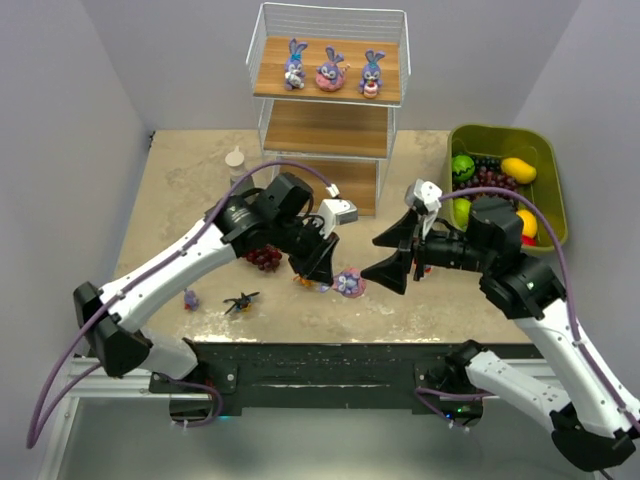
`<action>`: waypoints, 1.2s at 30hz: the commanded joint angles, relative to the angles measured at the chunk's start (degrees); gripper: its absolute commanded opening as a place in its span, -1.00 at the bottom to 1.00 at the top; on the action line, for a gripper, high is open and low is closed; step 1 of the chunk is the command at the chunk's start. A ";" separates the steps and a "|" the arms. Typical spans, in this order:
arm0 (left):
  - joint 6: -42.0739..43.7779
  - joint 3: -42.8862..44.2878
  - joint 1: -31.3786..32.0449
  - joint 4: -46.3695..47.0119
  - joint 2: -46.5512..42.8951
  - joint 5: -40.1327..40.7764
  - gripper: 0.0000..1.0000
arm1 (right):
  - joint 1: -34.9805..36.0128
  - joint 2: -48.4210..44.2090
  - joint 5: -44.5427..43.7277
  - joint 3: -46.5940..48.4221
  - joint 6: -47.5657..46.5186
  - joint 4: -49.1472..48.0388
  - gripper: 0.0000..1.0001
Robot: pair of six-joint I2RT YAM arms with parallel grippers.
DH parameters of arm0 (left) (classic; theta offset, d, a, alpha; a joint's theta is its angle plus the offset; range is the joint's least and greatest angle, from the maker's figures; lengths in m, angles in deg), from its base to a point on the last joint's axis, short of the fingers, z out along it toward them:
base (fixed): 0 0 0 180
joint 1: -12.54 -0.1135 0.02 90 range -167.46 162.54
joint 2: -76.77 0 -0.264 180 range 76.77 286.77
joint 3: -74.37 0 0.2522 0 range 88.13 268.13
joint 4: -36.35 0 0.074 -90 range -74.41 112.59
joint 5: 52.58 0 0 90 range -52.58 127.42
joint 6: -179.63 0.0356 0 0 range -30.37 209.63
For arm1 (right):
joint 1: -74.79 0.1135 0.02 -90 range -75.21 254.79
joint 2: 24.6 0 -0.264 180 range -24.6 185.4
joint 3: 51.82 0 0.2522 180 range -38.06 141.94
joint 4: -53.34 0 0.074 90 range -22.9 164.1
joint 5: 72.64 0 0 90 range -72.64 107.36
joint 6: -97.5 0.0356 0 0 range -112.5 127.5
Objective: Place and organize the plastic toys onto the shelf
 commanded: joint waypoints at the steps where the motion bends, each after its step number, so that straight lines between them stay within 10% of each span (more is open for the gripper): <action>1: 7.26 2.43 0.02 -4.09 -6.87 -8.21 -1.00 | 0.51 1.82 6.62 1.44 -3.98 -4.22 0.67; 12: 9.11 4.02 0.02 -5.23 -9.17 -9.19 -1.00 | 19.57 9.54 -8.92 3.46 -8.81 -6.60 0.63; 36: 8.14 3.58 0.02 -5.85 -10.84 -10.32 -1.00 | 30.48 12.63 -23.51 1.35 -13.82 -1.24 0.64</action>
